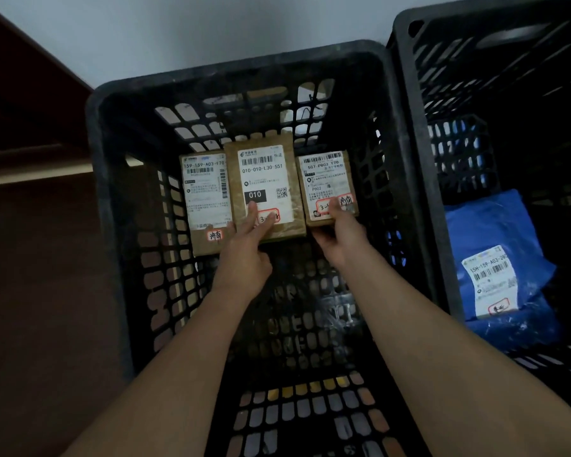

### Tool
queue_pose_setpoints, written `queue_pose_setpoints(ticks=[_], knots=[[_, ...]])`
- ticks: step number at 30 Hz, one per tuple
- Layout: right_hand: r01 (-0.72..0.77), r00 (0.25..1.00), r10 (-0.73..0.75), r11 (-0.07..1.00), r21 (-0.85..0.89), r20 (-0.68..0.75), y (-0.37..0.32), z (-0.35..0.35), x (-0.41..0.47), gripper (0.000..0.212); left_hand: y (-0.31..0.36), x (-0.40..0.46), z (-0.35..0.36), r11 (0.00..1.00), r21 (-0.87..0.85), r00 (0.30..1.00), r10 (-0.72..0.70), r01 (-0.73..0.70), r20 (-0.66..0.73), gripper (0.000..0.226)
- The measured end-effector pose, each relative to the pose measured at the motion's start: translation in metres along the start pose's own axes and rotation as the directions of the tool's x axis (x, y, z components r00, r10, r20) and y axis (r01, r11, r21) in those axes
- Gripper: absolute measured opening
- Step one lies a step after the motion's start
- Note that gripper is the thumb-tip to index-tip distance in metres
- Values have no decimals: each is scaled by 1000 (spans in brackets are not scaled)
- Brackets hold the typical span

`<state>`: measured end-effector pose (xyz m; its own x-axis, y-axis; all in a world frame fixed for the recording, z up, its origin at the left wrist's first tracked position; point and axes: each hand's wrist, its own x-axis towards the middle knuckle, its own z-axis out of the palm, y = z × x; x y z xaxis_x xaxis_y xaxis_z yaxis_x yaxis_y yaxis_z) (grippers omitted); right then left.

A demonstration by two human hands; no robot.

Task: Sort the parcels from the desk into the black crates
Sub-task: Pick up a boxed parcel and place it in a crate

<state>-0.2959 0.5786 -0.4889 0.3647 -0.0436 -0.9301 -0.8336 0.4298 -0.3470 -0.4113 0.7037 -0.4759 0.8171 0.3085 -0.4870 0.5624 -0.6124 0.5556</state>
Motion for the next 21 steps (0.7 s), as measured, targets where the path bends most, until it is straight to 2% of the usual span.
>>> queue_pose_setpoints(ticks=[4, 6, 10, 12, 14, 17, 19, 21], knots=[[62, 984, -87, 986, -156, -157, 7, 13, 12, 40, -5, 2, 1, 1000, 8, 1000, 26, -26, 8, 85], [77, 973, -124, 970, -232, -195, 8, 14, 14, 46, -5, 2, 2, 999, 16, 999, 35, -35, 9, 86], [45, 982, -97, 954, -296, -164, 4, 6, 15, 63, -2, 2, 1, 999, 49, 1000, 11, -12, 25, 86], [20, 987, -71, 945, -327, -146, 7, 2, 14, 64, 0, 2, -2, 997, 75, 998, -16, 12, 53, 85], [43, 979, -117, 920, -390, -168, 18, -5, 9, 61, 3, 3, -6, 992, 119, 994, -49, 37, 95, 86], [87, 962, -217, 817, -569, -164, 42, -27, -12, 56, 7, 1, -16, 958, 286, 984, -81, 33, 159, 88], [115, 963, -253, 693, -712, -91, 54, -48, -41, 48, 8, -8, -23, 920, 392, 979, -98, 21, 177, 91], [154, 971, -238, 543, -825, 24, 63, -71, -67, 53, 9, -25, -27, 900, 436, 981, -89, 6, 170, 95]])
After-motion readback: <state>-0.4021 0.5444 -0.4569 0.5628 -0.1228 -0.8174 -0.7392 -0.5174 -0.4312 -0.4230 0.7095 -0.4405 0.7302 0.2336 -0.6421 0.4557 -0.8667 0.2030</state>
